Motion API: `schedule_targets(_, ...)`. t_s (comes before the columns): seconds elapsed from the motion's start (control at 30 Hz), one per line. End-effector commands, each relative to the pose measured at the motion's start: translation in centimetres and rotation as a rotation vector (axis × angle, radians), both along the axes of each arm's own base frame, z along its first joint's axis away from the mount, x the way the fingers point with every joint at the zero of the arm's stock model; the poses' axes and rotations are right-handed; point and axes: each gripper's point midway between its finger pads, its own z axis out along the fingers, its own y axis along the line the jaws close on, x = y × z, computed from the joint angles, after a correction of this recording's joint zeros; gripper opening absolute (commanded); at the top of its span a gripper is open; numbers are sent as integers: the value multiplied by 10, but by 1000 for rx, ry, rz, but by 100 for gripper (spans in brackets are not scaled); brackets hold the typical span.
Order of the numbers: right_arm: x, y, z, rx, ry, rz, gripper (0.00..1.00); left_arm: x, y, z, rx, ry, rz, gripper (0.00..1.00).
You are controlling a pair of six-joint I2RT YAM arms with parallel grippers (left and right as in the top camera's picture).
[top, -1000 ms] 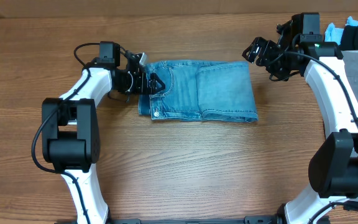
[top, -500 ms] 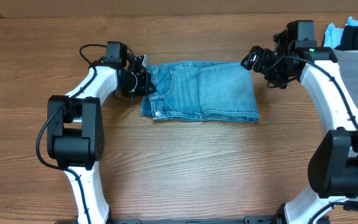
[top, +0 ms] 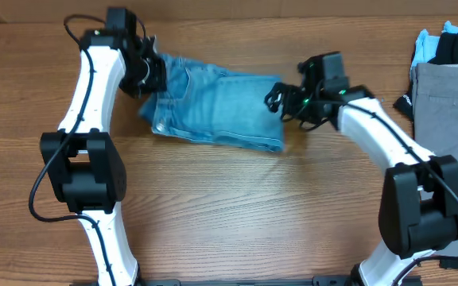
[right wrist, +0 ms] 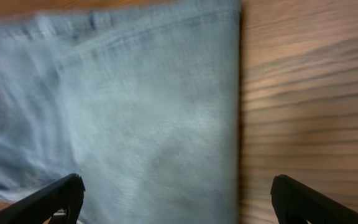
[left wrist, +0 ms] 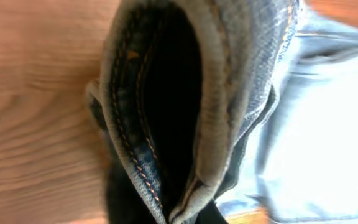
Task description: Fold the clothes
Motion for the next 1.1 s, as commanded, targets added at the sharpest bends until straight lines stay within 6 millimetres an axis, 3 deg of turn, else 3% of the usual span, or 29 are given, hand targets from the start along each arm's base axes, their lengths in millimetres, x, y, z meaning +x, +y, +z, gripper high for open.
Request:
schedule_targets(0.0, -8, 7, -18, -6, 41, -21, 100, 9, -26, 36, 10, -84, -77, 4)
schedule_targets(0.2, -19, 28, -41, 38, 114, 23, 100, 4, -96, 62, -123, -134, -203, 4)
schedule_targets(0.63, -33, 41, -77, 92, 222, 64, 100, 6, -212, 84, -186, -311, -320, 13)
schedule_targets(0.83, -34, 45, -74, 117, 226, 76, 100, -7, -238, 80, -168, -305, -349, 16)
schedule_targets(0.93, -28, 42, -68, 126, 217, 68, 100, -5, -236, 76, -122, -317, -335, 18)
schedule_targets(1.07, -13, 37, -45, 179, 195, 66, 99, -3, -234, 73, -123, -309, -303, 17)
